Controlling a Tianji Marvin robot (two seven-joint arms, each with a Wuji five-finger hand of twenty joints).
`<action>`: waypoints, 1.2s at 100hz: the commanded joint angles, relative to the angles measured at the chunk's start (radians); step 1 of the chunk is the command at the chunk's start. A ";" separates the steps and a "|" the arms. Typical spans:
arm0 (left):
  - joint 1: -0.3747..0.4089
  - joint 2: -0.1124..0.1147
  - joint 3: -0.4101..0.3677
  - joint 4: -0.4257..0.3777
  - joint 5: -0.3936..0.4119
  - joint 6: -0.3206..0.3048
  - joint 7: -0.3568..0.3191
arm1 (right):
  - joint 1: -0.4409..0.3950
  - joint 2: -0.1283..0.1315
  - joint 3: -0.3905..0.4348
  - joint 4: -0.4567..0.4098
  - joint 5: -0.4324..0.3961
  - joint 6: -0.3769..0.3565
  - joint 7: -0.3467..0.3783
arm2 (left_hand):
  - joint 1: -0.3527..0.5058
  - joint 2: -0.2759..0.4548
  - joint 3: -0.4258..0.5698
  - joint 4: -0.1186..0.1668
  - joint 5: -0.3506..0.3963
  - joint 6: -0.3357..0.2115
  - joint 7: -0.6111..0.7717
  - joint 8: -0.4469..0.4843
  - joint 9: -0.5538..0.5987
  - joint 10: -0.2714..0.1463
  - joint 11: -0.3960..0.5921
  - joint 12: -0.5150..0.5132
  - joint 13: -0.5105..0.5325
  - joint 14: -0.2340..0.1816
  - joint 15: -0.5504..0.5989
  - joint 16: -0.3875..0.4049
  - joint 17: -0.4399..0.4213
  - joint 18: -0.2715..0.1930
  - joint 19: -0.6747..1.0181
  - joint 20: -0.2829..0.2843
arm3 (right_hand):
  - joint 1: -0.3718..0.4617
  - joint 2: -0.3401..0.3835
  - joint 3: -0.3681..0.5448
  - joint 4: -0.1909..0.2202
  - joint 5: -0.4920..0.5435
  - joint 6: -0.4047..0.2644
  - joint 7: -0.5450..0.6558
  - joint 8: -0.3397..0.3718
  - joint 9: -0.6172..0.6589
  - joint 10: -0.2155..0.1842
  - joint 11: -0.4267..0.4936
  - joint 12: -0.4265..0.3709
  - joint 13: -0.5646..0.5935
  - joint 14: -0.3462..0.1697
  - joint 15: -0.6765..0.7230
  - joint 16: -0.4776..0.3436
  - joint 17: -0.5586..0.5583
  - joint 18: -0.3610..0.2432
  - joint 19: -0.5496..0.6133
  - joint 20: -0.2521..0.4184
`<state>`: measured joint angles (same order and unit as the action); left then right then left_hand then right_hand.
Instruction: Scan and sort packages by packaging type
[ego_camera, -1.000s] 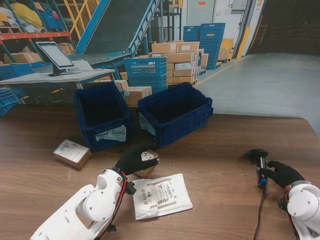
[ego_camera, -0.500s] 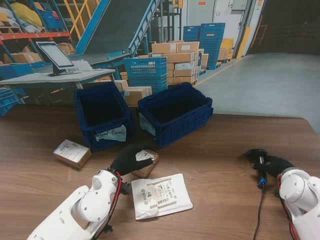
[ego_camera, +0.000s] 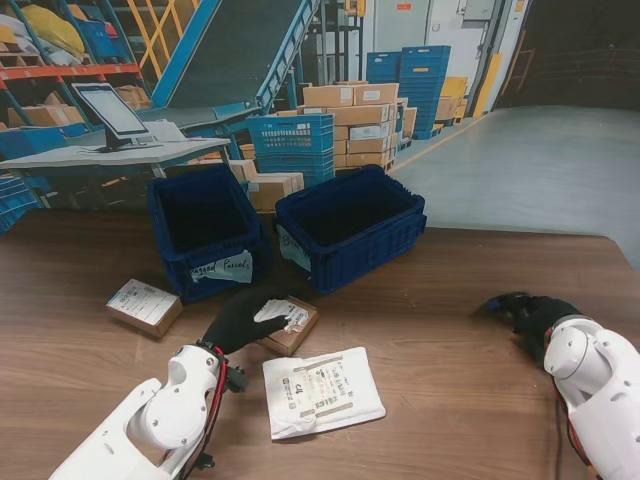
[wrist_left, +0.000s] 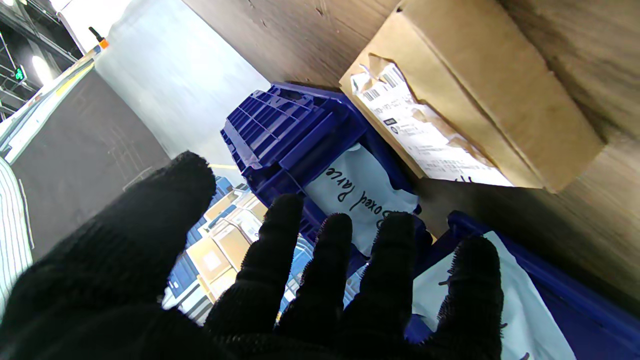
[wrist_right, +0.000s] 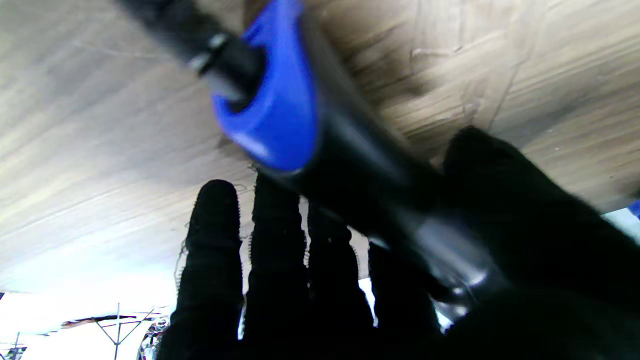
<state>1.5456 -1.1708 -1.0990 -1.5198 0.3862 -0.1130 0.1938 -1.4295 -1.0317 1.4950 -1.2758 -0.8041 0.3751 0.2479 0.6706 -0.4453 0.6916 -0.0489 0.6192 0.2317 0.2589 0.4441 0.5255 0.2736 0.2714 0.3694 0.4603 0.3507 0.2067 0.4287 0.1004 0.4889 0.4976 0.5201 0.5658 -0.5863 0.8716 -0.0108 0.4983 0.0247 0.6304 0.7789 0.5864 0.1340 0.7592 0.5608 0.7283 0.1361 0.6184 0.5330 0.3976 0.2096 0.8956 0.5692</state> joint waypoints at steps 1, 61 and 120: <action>0.005 -0.002 0.000 -0.003 -0.013 -0.002 -0.012 | 0.015 -0.007 -0.011 0.018 0.011 0.014 0.011 | -0.028 0.019 -0.028 0.030 0.019 0.016 -0.018 -0.004 -0.022 -0.003 -0.014 -0.008 -0.026 0.017 -0.014 -0.013 -0.011 -0.005 -0.021 0.017 | 0.063 -0.029 0.099 -0.002 0.029 -0.059 0.049 0.025 0.013 -0.032 0.045 0.033 0.030 -0.013 0.033 0.026 0.020 0.002 0.050 0.023; -0.027 -0.018 -0.003 0.059 -0.082 -0.026 0.006 | 0.154 -0.007 -0.101 0.148 0.012 0.001 -0.022 | -0.023 0.003 -0.019 0.025 0.033 0.010 -0.008 0.002 -0.013 -0.005 -0.012 -0.008 -0.022 0.018 -0.014 -0.013 -0.011 -0.004 -0.025 0.019 | 0.446 -0.370 0.560 -0.179 0.173 -0.228 0.540 0.320 0.109 -0.098 0.316 0.359 0.157 -0.041 0.485 0.335 0.211 0.022 0.526 -0.012; -0.049 -0.025 -0.023 0.092 -0.120 -0.034 0.009 | 0.074 -0.025 -0.058 0.023 0.039 -0.077 -0.089 | -0.017 0.014 -0.034 0.024 0.047 -0.001 0.009 0.006 0.009 -0.010 -0.009 -0.005 -0.017 0.020 -0.014 -0.012 -0.010 -0.003 -0.030 0.022 | 0.508 -0.410 0.663 -0.275 0.331 -0.221 0.582 0.414 0.213 -0.088 0.285 0.385 0.249 0.005 0.484 0.398 0.351 -0.115 0.659 0.132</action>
<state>1.4966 -1.1906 -1.1213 -1.4206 0.2670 -0.1438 0.2154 -1.3431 -1.0474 1.4307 -1.2111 -0.7728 0.2924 0.1344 0.6709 -0.4454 0.6916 -0.0489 0.6447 0.2326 0.2588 0.4441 0.5255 0.2738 0.2714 0.3692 0.4603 0.3509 0.2067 0.4287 0.1004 0.4889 0.4967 0.5291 0.9478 -1.0410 1.3763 -0.2438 0.7644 -0.1500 1.1025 1.1285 0.8040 0.0530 1.0304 0.9362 0.9733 0.1205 1.0838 0.9126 0.7200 0.1584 1.4557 0.6623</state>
